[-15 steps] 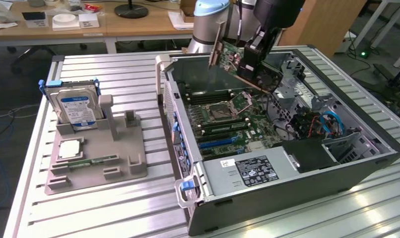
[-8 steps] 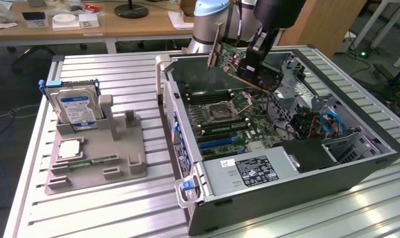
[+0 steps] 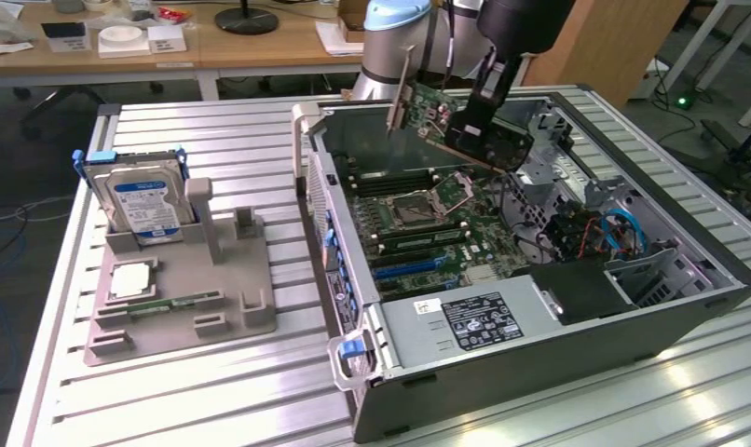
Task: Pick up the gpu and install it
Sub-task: 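Insert the gpu into the slot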
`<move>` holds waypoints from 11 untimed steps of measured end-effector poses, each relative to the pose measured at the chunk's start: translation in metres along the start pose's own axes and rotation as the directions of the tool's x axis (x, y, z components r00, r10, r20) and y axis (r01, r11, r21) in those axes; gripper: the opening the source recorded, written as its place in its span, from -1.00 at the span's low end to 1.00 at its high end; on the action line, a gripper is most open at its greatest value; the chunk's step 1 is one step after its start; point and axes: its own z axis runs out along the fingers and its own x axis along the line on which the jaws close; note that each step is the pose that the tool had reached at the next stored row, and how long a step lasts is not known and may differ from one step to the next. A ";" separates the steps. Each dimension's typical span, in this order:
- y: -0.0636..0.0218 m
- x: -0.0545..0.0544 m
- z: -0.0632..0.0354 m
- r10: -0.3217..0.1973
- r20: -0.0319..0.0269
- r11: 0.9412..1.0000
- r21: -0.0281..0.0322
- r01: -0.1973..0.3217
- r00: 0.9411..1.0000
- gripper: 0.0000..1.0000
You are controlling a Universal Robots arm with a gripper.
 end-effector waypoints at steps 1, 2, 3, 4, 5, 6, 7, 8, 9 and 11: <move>-0.0001 0.000 -0.0001 -0.012 -0.001 1.000 0.000 0.012 1.000 -0.45; -0.0001 0.000 -0.0001 -0.023 -0.002 1.000 0.000 0.023 1.000 -0.45; -0.0002 0.000 0.0000 -0.035 -0.002 0.999 0.000 0.035 0.999 -0.45; -0.0003 0.000 0.0000 -0.047 -0.003 0.999 0.000 0.047 0.999 -0.45; -0.0003 0.000 0.0000 -0.058 -0.004 0.998 0.000 0.058 0.998 -0.45; -0.0004 0.001 0.0000 -0.069 -0.004 0.998 0.000 0.069 0.998 -0.45; -0.0006 0.001 0.0001 -0.079 -0.005 0.997 0.000 0.079 0.997 -0.45; -0.0007 0.001 0.0001 -0.088 -0.005 0.996 0.000 0.088 0.996 -0.45; -0.0008 0.001 0.0002 -0.098 -0.006 0.995 -0.001 0.097 0.995 -0.45; -0.0012 0.001 0.0000 -0.117 -0.007 0.993 -0.001 0.117 0.993 -0.45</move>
